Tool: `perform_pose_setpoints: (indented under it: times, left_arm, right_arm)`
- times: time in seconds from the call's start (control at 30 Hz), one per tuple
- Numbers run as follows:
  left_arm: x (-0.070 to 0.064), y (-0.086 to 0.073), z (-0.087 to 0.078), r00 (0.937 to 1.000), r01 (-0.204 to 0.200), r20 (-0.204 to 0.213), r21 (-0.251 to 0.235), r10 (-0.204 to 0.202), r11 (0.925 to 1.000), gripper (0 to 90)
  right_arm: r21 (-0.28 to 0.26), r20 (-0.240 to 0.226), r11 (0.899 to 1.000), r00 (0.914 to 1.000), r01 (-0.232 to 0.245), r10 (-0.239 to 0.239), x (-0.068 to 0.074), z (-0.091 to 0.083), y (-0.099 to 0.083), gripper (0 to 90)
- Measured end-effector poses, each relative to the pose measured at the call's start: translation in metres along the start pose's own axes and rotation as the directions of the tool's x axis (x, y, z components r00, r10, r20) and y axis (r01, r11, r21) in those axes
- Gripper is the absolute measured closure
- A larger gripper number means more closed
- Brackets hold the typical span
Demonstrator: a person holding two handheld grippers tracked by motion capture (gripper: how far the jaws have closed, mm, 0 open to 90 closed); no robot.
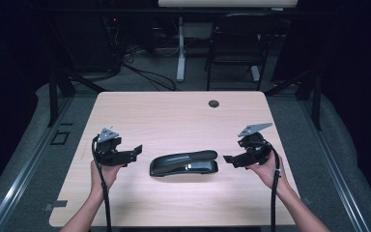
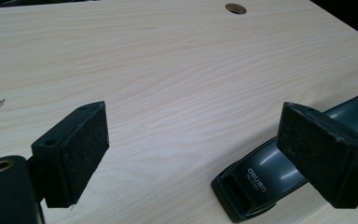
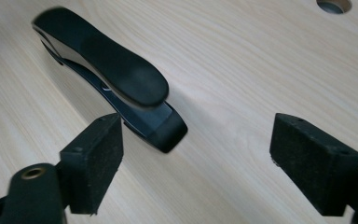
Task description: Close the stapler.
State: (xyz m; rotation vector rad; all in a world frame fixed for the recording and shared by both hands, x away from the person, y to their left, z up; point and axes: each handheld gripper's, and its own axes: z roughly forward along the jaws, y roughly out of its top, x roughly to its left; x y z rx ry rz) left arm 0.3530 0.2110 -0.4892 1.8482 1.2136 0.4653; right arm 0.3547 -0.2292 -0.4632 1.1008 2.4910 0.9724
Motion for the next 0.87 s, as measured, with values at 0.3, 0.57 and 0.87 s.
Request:
perform_pose_setpoints:
  times: [0.3, 0.57, 0.87]
  left_arm:
    - [-0.002, 0.0, 0.002, 0.9999, -0.016, -0.002, 0.008, 0.016, 0.9998, 9.6]
    - [-0.003, 0.0, 0.005, 0.9996, -0.028, -0.002, 0.021, 0.028, 0.9994, 9.3]
    - [-0.002, -0.002, 0.012, 0.9995, -0.03, 0.005, 0.055, 0.03, 0.998, 7.6]
  right_arm:
    - [0.056, 0.059, 0.997, 0.9973, -0.048, 0.044, -0.014, -0.007, -0.025, 7.4]
    - [0.132, 0.143, 0.987, 0.9869, -0.094, 0.074, -0.031, -0.01, -0.051, 0.0]
    - [0.196, 0.208, 0.979, 0.978, -0.064, 0.022, -0.037, -0.003, -0.058, 0.0]
